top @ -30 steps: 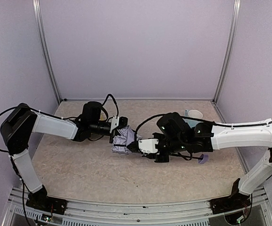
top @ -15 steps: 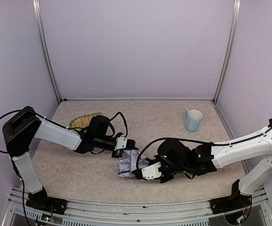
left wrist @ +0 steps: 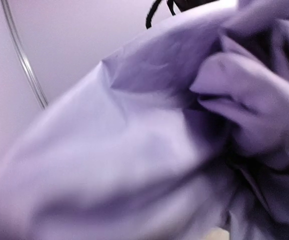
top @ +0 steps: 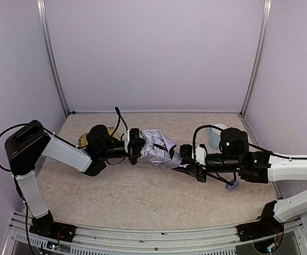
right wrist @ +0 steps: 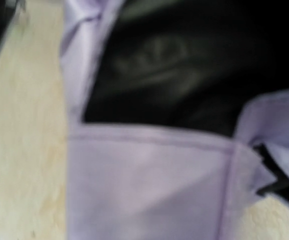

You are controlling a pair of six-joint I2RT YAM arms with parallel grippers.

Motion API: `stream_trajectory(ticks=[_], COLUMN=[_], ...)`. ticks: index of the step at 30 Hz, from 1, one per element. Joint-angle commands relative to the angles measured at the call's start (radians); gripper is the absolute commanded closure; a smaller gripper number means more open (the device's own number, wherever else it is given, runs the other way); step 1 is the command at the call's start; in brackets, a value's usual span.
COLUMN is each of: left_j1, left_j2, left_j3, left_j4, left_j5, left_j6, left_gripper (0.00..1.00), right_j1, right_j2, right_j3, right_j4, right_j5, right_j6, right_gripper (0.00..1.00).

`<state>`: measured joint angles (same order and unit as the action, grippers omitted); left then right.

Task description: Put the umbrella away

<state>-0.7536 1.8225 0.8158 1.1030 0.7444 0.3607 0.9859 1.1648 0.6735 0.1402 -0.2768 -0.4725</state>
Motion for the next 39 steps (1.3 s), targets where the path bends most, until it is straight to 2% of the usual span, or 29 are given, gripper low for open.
stream_trajectory(ticks=[1, 4, 8, 10, 13, 17, 20, 24, 27, 32, 35, 39], left_j1=[0.031, -0.006, -0.073, -0.068, -0.033, 0.031, 0.089, 0.158, 0.162, 0.157, 0.132, 0.068], left_j2=[0.006, -0.032, -0.069, -0.075, -0.078, -0.052, -0.033, 0.006, 0.056, 0.101, 0.087, 0.071], left_j3=[-0.065, -0.086, -0.065, -0.076, -0.106, -0.068, -0.012, 0.107, 0.222, 0.304, 0.3, 0.22], left_j4=[0.325, 0.259, -0.03, -0.043, -0.053, -0.147, -0.202, -0.346, -0.499, -0.508, -0.52, -0.518], left_j5=[-0.001, -0.015, -0.077, -0.083, -0.089, -0.06, -0.037, -0.017, -0.026, 0.011, 0.017, -0.059], left_j6=[-0.331, -0.313, -0.133, -0.128, -0.107, -0.032, 0.013, 0.129, 0.248, 0.276, 0.323, 0.412], left_gripper=[1.0, 1.0, 1.0, 1.0, 1.0, 1.0, 1.0, 1.0, 1.0, 1.0, 1.0, 1.0], right_j1=[-0.119, -0.198, -0.244, -0.284, -0.317, -0.312, -0.263, -0.125, 0.012, 0.171, 0.194, 0.195], right_j2=[-0.065, -0.079, -0.037, -0.049, -0.095, -0.068, -0.022, 0.032, 0.086, 0.262, 0.34, 0.349], right_j3=[-0.04, -0.036, 0.079, 0.097, 0.121, 0.263, 0.373, 0.39, 0.365, 0.307, 0.219, 0.075], right_j4=[0.193, 0.231, 0.141, 0.151, 0.13, -0.124, -0.416, -0.621, -0.648, -0.698, -0.657, -0.46], right_j5=[-0.212, -0.239, -0.243, -0.312, -0.461, -0.714, -0.743, -0.576, -0.441, -0.211, -0.068, 0.082], right_j6=[0.243, 0.302, 0.315, 0.322, 0.241, 0.089, -0.046, -0.163, -0.195, -0.279, -0.313, -0.333], right_gripper=[1.0, 1.0, 1.0, 1.0, 1.0, 1.0, 1.0, 1.0, 1.0, 1.0, 1.0, 1.0])
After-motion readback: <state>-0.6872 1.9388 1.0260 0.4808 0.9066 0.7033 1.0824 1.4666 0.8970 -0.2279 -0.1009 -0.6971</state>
